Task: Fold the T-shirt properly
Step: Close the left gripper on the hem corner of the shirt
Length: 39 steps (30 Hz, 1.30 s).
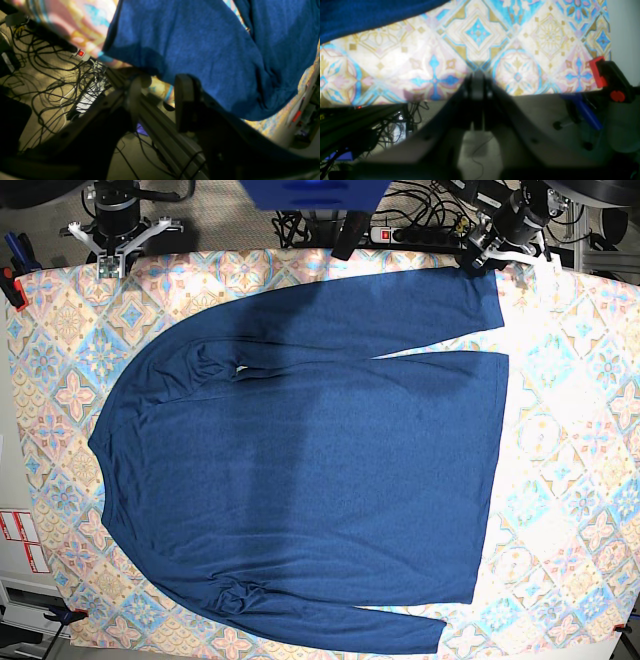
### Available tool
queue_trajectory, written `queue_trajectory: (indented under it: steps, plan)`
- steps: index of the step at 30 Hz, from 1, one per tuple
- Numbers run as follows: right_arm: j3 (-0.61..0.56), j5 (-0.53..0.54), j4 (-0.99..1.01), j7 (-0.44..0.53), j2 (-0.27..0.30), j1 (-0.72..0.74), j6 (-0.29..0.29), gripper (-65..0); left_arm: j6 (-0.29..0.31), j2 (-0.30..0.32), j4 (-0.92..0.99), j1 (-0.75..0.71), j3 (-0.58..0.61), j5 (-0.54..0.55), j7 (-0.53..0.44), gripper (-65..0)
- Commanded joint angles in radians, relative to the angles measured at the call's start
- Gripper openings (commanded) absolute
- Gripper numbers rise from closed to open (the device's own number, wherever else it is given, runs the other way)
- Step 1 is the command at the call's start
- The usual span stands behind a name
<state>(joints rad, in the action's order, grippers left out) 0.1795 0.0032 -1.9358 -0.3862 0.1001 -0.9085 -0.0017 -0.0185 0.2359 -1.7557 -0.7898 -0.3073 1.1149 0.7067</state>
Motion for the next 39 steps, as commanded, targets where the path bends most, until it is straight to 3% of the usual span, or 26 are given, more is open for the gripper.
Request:
queue_trajectory:
  steps: [1,11,25,39]
  plan:
    - [0.005,-0.002,-0.018,0.02,0.005,-0.011,-0.005,-65.0,0.013,0.009,-0.011,-0.01,-0.005,0.011,-0.009,-43.7]
    - [0.005,-0.002,-0.018,0.02,0.005,-0.011,-0.005,-65.0,0.013,-0.003,-0.006,-0.01,-0.089,0.004,-0.005,-43.7]
    - [0.005,-0.002,-0.018,0.02,0.005,-0.011,-0.005,-65.0,0.013,-0.003,0.104,0.025,-0.095,0.006,-0.009,-43.7]
    - [0.005,-0.002,-0.018,0.02,0.005,-0.011,-0.005,-65.0,0.013,-0.005,0.095,0.048,-0.095,0.011,-0.006,-43.7]
